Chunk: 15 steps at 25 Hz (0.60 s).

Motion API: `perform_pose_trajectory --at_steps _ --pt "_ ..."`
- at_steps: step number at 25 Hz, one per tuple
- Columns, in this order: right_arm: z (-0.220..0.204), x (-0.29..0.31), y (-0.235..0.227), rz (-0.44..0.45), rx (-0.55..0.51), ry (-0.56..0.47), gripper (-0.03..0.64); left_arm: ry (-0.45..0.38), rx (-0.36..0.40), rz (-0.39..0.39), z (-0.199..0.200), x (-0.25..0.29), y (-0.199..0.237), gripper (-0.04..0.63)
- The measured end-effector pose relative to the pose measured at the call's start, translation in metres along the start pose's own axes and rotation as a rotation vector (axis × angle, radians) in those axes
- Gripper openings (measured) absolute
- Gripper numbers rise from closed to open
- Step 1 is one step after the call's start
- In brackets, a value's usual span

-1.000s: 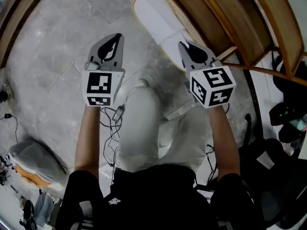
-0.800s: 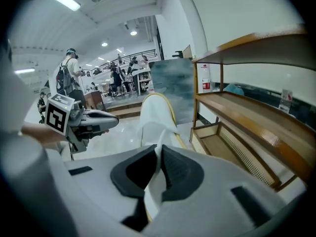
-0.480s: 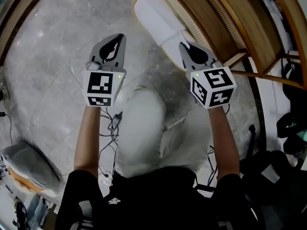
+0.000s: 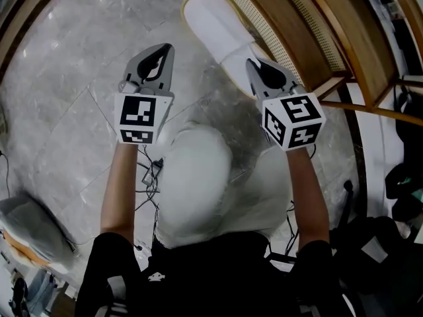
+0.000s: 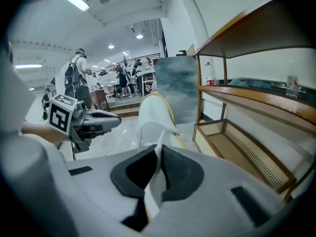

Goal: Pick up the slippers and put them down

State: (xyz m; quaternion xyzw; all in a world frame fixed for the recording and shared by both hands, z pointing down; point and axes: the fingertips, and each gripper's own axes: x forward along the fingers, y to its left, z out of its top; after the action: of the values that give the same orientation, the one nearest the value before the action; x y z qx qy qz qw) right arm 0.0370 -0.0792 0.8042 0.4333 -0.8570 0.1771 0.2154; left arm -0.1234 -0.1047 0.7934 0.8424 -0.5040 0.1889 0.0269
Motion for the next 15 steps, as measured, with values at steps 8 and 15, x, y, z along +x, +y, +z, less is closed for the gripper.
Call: perform_pose_trajectory --at_steps 8,15 --pt "-0.017 0.017 0.007 0.01 -0.003 0.006 0.012 0.012 -0.005 0.002 -0.027 0.003 0.004 0.005" --pt "-0.039 0.034 0.013 0.017 0.002 0.031 0.012 0.024 -0.012 -0.007 -0.052 0.008 0.003 0.005"
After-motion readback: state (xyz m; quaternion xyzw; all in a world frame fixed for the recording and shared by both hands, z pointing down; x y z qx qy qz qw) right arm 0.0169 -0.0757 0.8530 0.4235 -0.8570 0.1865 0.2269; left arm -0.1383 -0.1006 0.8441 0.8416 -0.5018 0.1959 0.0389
